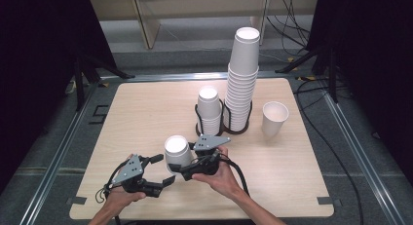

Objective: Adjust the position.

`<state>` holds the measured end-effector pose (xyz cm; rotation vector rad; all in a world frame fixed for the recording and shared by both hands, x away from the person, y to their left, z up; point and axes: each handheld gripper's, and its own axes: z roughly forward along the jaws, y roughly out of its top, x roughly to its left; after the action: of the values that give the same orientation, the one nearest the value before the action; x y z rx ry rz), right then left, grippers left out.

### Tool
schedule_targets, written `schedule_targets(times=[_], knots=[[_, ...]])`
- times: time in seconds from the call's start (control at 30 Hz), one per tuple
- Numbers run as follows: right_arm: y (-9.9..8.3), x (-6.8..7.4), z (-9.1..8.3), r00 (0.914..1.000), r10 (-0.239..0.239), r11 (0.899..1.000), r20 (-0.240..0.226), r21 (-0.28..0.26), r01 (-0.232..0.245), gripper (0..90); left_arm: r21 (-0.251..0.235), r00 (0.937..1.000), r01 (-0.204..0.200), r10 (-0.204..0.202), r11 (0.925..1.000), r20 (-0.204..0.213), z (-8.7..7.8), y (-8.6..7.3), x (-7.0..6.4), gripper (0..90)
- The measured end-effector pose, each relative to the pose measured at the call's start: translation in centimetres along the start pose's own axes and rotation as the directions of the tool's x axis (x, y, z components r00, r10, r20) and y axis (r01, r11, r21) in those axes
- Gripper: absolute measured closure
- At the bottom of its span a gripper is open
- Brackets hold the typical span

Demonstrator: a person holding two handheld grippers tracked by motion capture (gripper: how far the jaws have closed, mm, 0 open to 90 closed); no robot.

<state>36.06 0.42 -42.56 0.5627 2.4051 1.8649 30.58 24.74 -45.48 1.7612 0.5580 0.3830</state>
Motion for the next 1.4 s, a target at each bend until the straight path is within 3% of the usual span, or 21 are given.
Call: schedule_targets(times=[0.03, 0.07, 0.1, 0.13, 0.17, 0.2, 0.23, 0.27, 0.47, 0.6, 0.63, 0.67, 0.7, 0.77, 0.93, 1.07, 1.13, 1.33, 1.4], knots=[[0.0, 0.0, 0.0, 0.9998, -0.011, 1.000, 0.019, 0.009, 0.011, 16.2, 0.006, 1.0000, -0.006, 0.006, 1.0000, -0.002, -0.1, 0.0, 0.0, 14.2], [-0.1, 0.2, 0.2, 0.9999, 0.013, 1.000, -0.006, 0.000, -0.013, 16.2, 0.006, 1.0000, -0.007, 0.007, 1.0000, 0.000, 0.0, 0.1, -0.1, 14.1], [0.0, 0.2, 0.3, 0.9999, -0.015, 1.000, 0.007, 0.001, 0.015, 16.2, 0.003, 1.0000, -0.008, 0.008, 1.0000, 0.003, 0.0, 0.1, -0.1, 13.9], [-0.1, 0.3, 0.5, 0.9999, 0.004, 1.000, -0.014, -0.005, -0.004, 16.2, -0.004, 1.0000, -0.006, 0.006, 1.0000, 0.007, 0.1, 0.0, -0.1, 13.5], [0.0, 0.3, 0.4, 0.9998, -0.018, 1.000, 0.012, 0.003, 0.018, 16.2, -0.003, 1.0000, -0.003, 0.003, 1.0000, 0.008, 0.1, 0.0, -0.1, 13.2], [0.0, 0.4, 0.6, 0.9998, -0.019, 1.000, -0.001, -0.014, 0.019, 16.3, -0.016, 0.9999, 0.002, -0.002, 0.9999, 0.014, 0.2, 0.0, -0.2, 12.5], [-0.1, 0.5, 0.8, 0.9998, 0.004, 1.000, -0.019, -0.008, -0.004, 16.3, -0.006, 0.9999, 0.000, 0.000, 1.0000, 0.012, 0.2, 0.0, -0.2, 11.6], [0.0, 0.5, 0.7, 0.9998, -0.017, 1.000, 0.006, 0.000, 0.017, 16.2, 0.011, 1.0000, -0.003, 0.003, 0.9999, 0.008, 0.1, 0.0, -0.2, 11.4], [0.0, 1.0, 1.4, 0.9996, -0.021, 1.000, -0.021, -0.018, 0.020, 16.3, 0.017, 1.0000, 0.000, 0.000, 0.9999, 0.002, 0.3, -0.1, -0.2, 5.8], [0.0, 1.4, 1.6, 0.9996, -0.018, 1.000, -0.023, -0.007, 0.018, 16.3, 0.017, 0.9999, 0.013, -0.013, 0.9998, -0.001, 0.5, -0.1, -0.3, 3.8], [-0.1, 1.4, 1.8, 0.9989, -0.017, 1.000, -0.044, -0.020, 0.016, 16.3, 0.018, 0.9998, 0.020, -0.020, 0.9996, 0.000, 0.5, -0.1, -0.3, 3.6], [-0.1, 1.3, 1.9, 0.9987, -0.038, 0.999, -0.033, -0.024, 0.037, 16.3, 0.017, 0.9997, 0.024, -0.024, 0.9996, -0.001, 0.5, -0.1, -0.3, 3.4], [-0.1, 1.5, 1.9, 0.9987, -0.014, 1.000, -0.048, -0.018, 0.013, 16.3, 0.016, 0.9997, 0.025, -0.025, 0.9996, -0.001, 0.5, -0.1, -0.3, 3.1], [-0.1, 1.4, 1.9, 0.9989, -0.032, 0.999, -0.033, -0.013, 0.032, 16.3, -0.001, 0.9993, 0.038, -0.038, 0.9993, 0.005, 0.6, -0.1, -0.3, 3.0], [-0.2, 1.6, 2.0, 0.9988, -0.029, 0.999, -0.039, -0.021, 0.029, 16.3, 0.002, 0.9981, 0.061, -0.061, 0.9981, 0.013, 0.6, 0.0, -0.1, 2.1], [-0.2, 1.7, 2.1, 0.9987, -0.031, 0.999, -0.042, -0.018, 0.030, 16.2, 0.011, 0.9983, 0.056, -0.056, 0.9984, 0.011, 0.5, 0.0, -0.2, 2.2], [-0.2, 1.7, 2.1, 0.9986, -0.031, 0.999, -0.043, -0.019, 0.030, 16.2, -0.010, 0.9975, 0.069, -0.068, 0.9976, 0.018, 0.5, 0.0, -0.2, 2.4], [-0.3, 1.7, 2.1, 0.9980, -0.027, 0.999, -0.056, -0.025, 0.026, 15.2, 0.003, 0.9980, 0.062, -0.062, 0.9981, 0.012, 0.3, 0.2, -0.2, 5.2], [-0.2, 1.6, 2.0, 0.9984, -0.034, 0.999, -0.046, -0.011, 0.034, 14.7, -0.007, 0.9990, 0.039, -0.039, 0.9992, 0.020, 0.4, 0.2, -0.2, 6.1]])
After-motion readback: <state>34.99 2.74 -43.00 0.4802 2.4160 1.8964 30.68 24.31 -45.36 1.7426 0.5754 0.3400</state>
